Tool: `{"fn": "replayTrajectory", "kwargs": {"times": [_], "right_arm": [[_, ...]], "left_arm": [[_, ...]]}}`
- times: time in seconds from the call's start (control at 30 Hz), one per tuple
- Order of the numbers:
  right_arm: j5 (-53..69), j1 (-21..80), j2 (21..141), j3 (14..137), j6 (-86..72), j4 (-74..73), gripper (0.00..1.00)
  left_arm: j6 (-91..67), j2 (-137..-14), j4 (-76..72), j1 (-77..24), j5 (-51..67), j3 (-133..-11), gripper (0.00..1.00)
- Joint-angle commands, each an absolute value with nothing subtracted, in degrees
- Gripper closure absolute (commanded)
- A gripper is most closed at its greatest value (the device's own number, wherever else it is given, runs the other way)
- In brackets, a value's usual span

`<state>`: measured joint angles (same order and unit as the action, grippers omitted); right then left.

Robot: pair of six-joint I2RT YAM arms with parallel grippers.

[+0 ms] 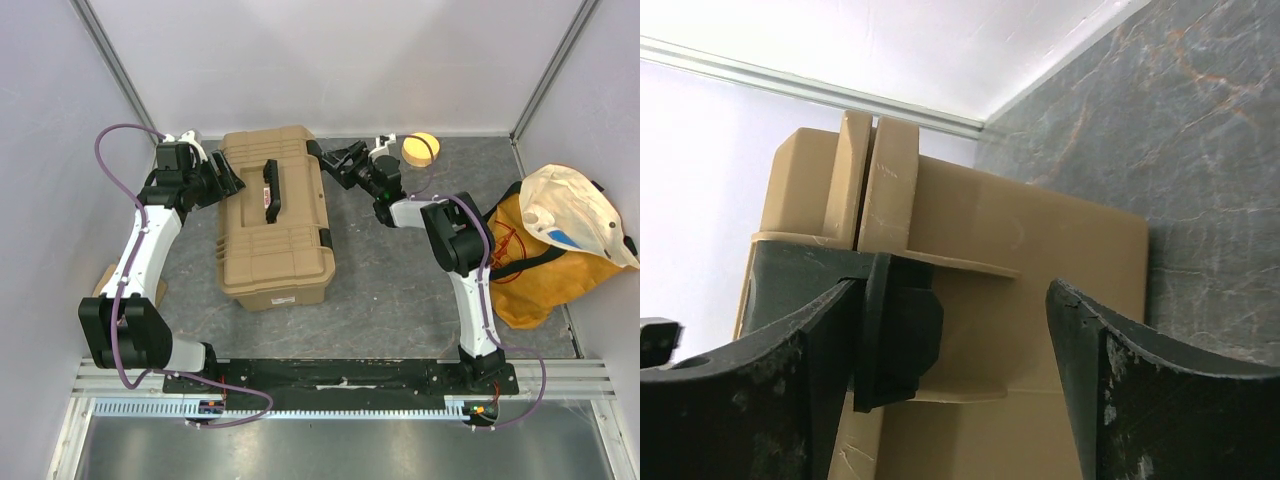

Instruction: Pack the tool kit

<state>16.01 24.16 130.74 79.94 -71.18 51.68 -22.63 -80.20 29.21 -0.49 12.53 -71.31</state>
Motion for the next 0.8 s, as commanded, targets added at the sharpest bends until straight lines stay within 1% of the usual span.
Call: {"fn": "replayTrajectory", "kwargs": {"times": [0.0, 0.1, 0.23, 0.43, 0.53, 0.77], "right_arm": [[16.6, 27.2, 126.2, 83.7, -57.9, 39.8, 0.18], [16.1, 27.7, 125.9, 86.0, -52.2, 32.5, 0.18], [15.0, 28.4, 125.2, 86.9, -47.0, 27.7, 0.18], [16.1, 30.0, 123.2, 84.9, -43.7, 27.1, 0.19], [16.6, 30.7, 122.2, 83.4, -43.1, 27.2, 0.2], [15.6, 31.4, 118.7, 78.8, -41.9, 28.0, 0.21]], "left_arm": [[-22.2, -80.1, 29.2, -1.1, 13.2, -72.1, 0.23], [-21.7, -79.8, 29.1, -1.2, 12.6, -72.7, 0.23], [-21.2, -80.4, 29.0, -1.4, 13.5, -73.8, 0.23], [-18.6, -84.0, 28.7, -2.6, 20.2, -73.9, 0.23], [-16.9, -86.7, 29.2, -4.1, 24.0, -75.4, 0.25], [-9.0, -92.3, 33.6, -10.3, 27.0, -79.9, 0.3]]}}
